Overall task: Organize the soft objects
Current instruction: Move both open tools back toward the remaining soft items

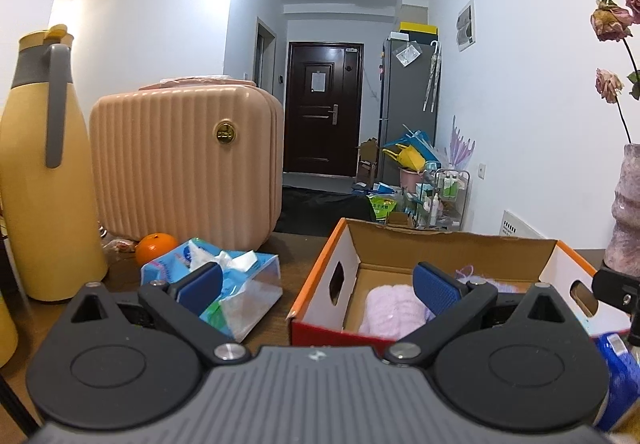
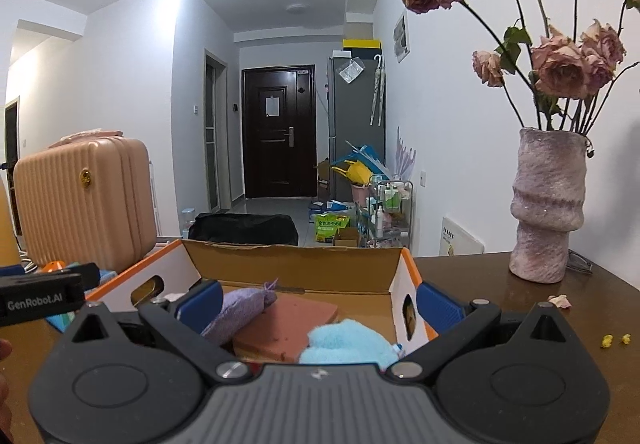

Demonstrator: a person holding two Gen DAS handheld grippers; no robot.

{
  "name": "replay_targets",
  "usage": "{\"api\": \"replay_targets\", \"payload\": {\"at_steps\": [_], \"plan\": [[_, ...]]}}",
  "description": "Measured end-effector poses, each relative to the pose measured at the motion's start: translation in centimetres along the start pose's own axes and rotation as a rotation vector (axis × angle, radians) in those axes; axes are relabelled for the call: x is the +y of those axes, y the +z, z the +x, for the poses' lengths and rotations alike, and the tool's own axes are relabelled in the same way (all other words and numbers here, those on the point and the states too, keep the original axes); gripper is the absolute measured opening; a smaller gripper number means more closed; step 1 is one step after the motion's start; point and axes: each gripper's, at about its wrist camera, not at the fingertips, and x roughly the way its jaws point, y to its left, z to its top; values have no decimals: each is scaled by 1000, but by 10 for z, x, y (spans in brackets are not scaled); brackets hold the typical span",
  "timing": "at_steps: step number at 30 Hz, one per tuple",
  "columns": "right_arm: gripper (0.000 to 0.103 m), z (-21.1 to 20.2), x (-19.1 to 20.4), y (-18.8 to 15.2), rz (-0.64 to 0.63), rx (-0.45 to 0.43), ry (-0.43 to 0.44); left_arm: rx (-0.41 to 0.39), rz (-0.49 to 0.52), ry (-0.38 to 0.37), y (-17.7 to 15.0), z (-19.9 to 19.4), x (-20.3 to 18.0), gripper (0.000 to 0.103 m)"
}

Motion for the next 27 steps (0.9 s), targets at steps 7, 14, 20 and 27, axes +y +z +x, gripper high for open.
{"api": "replay_targets", "payload": {"at_steps": [7,14,20,27], "plan": [[103,-23,-4,-9,-11,-16,-2,5,8,9,-6,-19,6,103],[103,-46,-5,-20,-33,-21,-5,11,15,12,-14,-38,11,103],[103,-61,-8,-29,-41,-8,-9,13,31,8,-19,-57,11,103],[103,-80,-10,-40,-44,8,-7,17,47,3,-27,-78,13,103]]}}
